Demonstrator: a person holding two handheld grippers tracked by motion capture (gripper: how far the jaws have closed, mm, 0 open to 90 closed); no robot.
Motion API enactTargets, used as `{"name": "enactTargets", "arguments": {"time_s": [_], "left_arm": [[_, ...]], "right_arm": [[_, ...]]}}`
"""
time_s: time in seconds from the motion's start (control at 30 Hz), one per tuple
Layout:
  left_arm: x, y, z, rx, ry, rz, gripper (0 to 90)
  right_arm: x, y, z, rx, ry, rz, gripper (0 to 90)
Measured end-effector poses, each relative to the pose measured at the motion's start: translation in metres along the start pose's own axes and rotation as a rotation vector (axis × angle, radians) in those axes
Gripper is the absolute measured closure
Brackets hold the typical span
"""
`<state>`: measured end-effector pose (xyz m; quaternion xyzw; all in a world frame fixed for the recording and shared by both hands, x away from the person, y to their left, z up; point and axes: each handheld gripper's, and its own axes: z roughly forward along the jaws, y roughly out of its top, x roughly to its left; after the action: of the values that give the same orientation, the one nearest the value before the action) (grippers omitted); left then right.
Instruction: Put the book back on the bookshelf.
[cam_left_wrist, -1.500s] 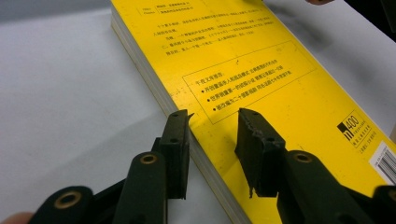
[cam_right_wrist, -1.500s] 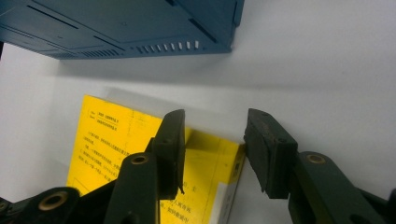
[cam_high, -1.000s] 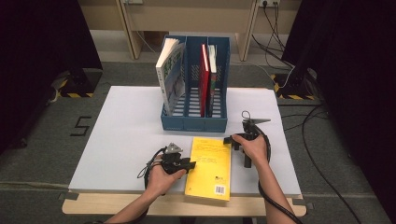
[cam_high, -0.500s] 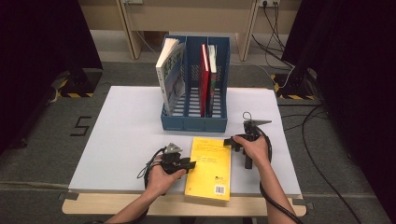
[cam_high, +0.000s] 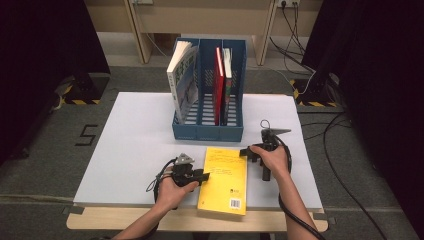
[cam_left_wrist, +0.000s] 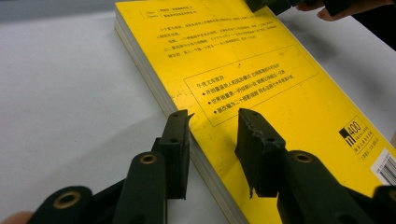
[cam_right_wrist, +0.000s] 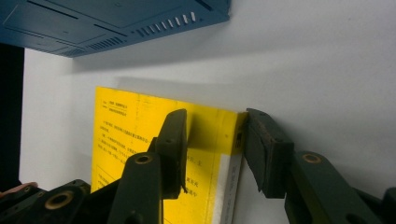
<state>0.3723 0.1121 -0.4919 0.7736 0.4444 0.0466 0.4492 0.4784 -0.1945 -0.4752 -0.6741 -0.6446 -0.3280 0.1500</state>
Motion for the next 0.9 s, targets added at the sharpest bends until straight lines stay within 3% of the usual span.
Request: {"name": "enactTargets", "arguments": {"time_s": [0.07,0.17,0.33,0.53,0.7,0.9], "left_arm": [[0.0005,0.0003,0.0002,0.000,0.005,-0.001,62.1],[-0.0005,0.0007,0.0003,0.000,0.011,0.007,61.9],[0.0002,0.0006,0.0002,0.002,0.006,0.006,61.9],[0.0000,0.0014,0.0006,0.006,0.006,0.008,61.9],[0.0000,0.0020,0.0011,0.008,0.005,0.011,61.9],[0.0002,0.0022,0.0008,0.011,0.003,0.012,62.0]], "right_arm": [[-0.0009,-0.0016,0.0011,0.029,0.027,-0.003,62.4],[0.0013,-0.0038,0.0015,0.016,0.023,-0.031,60.8],[-0.0007,-0.0029,0.0019,0.023,0.038,-0.018,61.5],[-0.0019,-0.0017,0.0016,0.040,0.046,-0.048,58.3],[-0.0040,-0.0014,0.0031,0.030,0.088,-0.024,56.0],[-0.0063,-0.0024,0.0042,0.017,0.105,0.000,59.6]]}}
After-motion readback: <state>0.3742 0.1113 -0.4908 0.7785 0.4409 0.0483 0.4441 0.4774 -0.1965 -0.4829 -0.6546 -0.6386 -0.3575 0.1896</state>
